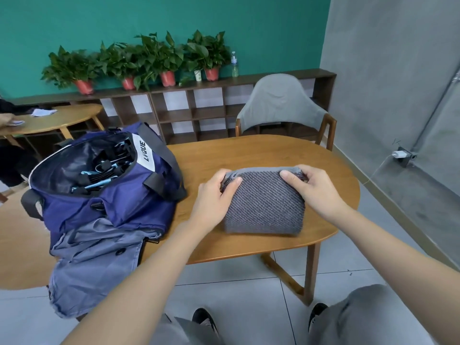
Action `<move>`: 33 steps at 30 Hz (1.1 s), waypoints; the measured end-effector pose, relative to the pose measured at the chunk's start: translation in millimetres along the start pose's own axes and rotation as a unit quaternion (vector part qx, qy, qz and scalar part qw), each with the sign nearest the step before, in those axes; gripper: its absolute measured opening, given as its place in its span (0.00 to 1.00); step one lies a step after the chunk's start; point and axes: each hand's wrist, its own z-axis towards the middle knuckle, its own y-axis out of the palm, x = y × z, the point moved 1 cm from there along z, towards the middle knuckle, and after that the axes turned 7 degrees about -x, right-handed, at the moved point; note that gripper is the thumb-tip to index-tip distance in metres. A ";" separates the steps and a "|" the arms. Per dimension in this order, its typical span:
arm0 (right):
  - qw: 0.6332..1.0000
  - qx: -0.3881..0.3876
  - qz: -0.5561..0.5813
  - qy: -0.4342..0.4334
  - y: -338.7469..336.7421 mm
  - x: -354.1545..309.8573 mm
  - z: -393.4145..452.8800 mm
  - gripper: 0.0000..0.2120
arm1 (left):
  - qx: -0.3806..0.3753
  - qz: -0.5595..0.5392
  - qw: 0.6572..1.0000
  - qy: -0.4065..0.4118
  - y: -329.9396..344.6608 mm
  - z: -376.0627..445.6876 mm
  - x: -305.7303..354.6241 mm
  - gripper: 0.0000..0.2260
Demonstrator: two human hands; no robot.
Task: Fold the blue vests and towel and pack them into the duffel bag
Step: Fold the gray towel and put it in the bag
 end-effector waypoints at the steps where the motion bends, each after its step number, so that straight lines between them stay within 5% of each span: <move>1: 1.000 0.002 0.001 0.010 -0.3 2.6 11.7 0.15 | -0.001 -0.004 1.000 -0.006 0.9 10.7 -2.9 0.09; 5: 0.996 -0.002 0.017 0.084 5.9 27.8 50.8 0.18 | -0.012 -0.006 0.998 -0.063 13.0 46.4 -21.5 0.09; 10: 0.974 -0.101 -0.021 0.204 25.3 74.3 69.3 0.17 | -0.075 0.033 0.986 -0.146 39.4 63.7 -59.7 0.11; 23: 0.966 -0.115 -0.086 0.215 30.6 101.9 78.8 0.11 | -0.136 0.037 0.975 -0.171 48.5 72.0 -66.0 0.09; 29: 0.960 -0.108 -0.112 0.234 35.2 96.9 82.8 0.15 | -0.151 -0.141 0.951 -0.231 42.4 61.8 -67.5 0.11; 33: 0.958 -0.098 -0.108 0.249 36.4 94.1 81.6 0.18 | -0.164 -0.069 0.953 -0.244 40.5 56.4 -61.5 0.11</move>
